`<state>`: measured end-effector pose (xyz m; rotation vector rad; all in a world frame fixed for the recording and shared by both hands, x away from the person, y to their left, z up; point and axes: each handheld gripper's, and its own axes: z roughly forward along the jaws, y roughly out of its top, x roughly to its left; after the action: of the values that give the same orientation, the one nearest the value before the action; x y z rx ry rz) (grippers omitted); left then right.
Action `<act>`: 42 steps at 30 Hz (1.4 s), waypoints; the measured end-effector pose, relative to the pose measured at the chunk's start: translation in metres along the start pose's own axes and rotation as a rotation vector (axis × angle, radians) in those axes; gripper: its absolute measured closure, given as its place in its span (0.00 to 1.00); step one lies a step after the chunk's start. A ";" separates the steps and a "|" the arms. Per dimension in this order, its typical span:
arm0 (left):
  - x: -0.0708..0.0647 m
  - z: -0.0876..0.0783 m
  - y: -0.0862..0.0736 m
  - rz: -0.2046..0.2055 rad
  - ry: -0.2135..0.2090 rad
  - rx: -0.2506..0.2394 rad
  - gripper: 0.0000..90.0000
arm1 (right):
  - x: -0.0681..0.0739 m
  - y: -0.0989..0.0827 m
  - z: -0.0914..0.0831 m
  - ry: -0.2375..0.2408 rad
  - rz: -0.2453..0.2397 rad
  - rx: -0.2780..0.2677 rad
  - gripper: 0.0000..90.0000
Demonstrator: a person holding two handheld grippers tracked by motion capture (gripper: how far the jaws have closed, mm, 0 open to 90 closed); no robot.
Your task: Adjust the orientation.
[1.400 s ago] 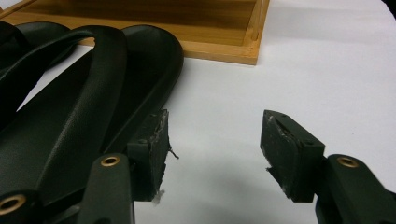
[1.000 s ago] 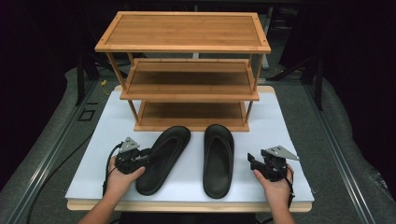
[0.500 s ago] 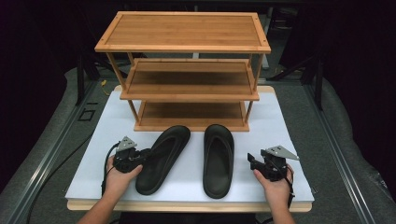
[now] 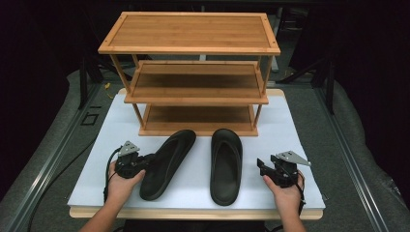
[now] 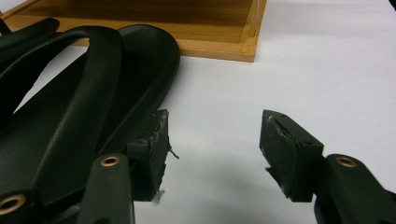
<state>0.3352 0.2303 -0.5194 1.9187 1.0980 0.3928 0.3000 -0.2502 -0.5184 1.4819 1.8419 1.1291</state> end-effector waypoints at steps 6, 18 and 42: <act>0.004 -0.005 0.001 -0.019 -0.004 -0.013 0.92 | 0.000 0.000 0.000 0.000 0.001 0.008 0.47; 0.006 -0.017 0.005 -0.043 -0.011 -0.062 0.92 | -0.002 0.000 0.000 -0.001 0.016 0.010 0.47; 0.007 -0.058 0.019 -0.059 -0.044 -0.183 0.92 | -0.002 0.000 0.000 0.004 0.015 0.010 0.47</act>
<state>0.3130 0.2622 -0.4718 1.7231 1.0505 0.4015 0.3000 -0.2525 -0.5187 1.5021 1.8448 1.1318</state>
